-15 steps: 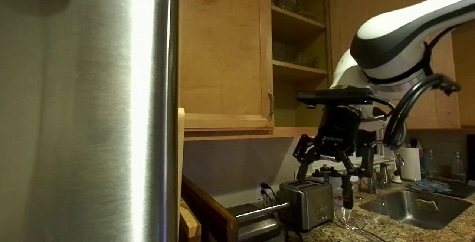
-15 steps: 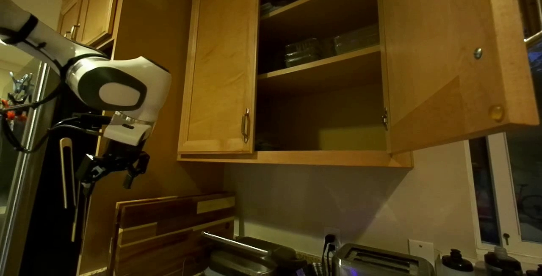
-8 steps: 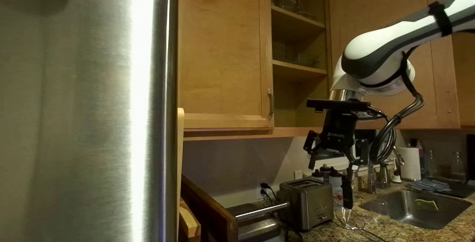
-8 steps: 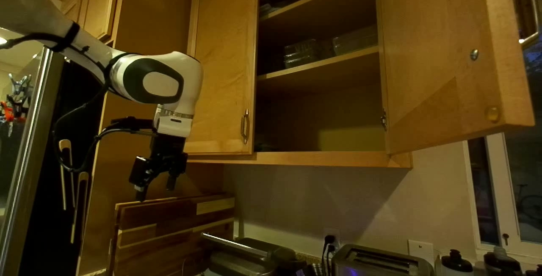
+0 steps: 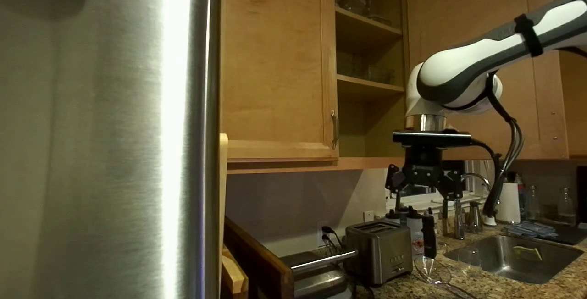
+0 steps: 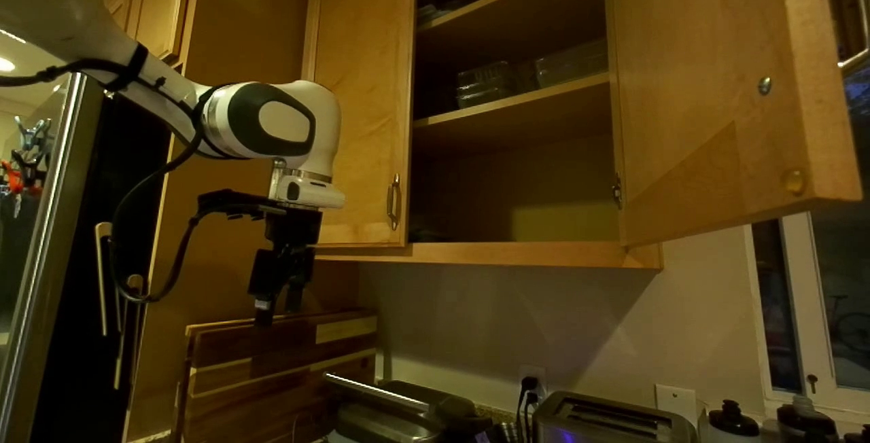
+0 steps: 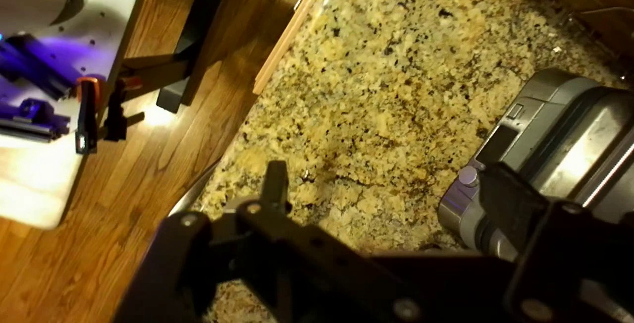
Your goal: Remove the wooden tongs from the cabinet on top of the toaster, put them on the fridge and close the cabinet
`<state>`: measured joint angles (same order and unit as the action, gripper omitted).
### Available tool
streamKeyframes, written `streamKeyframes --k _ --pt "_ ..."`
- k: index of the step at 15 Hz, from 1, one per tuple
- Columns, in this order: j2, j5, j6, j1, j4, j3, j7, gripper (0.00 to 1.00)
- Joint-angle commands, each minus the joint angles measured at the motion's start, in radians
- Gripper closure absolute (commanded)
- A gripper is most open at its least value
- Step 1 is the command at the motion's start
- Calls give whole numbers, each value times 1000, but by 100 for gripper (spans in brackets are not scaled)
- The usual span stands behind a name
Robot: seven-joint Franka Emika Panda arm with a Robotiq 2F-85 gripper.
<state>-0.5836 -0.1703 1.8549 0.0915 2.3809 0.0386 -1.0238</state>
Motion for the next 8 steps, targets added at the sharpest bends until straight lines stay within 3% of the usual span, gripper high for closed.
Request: streamKeyframes --k 1,5,6,8 --pt "-14 56 -48 5 -17 -19 159 0" --pt "-23 37 -49 8 -15 -44 332 0" --pt "-1 28 -15 21 -9 -14 276 0" --pt "0 27 -14 23 -9 -15 286 0"
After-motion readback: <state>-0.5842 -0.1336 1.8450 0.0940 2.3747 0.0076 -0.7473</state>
